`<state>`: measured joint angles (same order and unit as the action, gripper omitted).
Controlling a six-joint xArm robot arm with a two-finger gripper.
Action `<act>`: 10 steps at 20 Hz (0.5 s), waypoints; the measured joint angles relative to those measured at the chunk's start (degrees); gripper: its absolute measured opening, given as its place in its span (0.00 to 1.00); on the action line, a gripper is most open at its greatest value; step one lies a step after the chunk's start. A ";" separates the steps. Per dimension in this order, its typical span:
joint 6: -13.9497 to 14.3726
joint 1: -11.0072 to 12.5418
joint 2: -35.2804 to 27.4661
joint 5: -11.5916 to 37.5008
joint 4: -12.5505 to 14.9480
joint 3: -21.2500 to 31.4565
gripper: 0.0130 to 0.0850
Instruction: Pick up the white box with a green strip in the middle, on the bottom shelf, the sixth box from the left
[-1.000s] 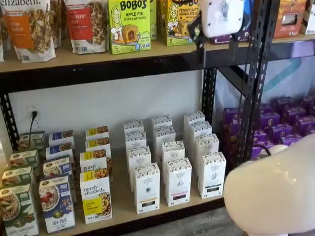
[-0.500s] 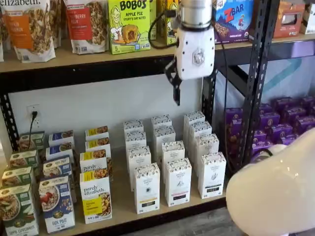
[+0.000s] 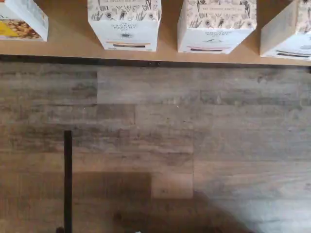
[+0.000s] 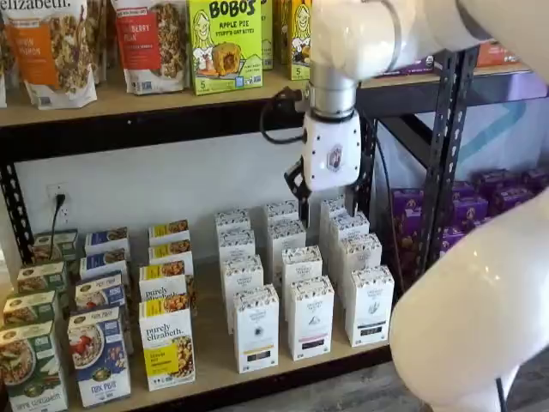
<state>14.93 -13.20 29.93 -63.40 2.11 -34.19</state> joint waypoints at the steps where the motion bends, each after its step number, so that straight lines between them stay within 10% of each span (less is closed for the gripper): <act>1: -0.58 0.63 -1.29 2.47 -0.06 0.96 1.00; 10: -4.28 6.35 -17.15 21.40 2.03 5.65 1.00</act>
<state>10.65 -6.85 12.78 -42.00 4.14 -28.54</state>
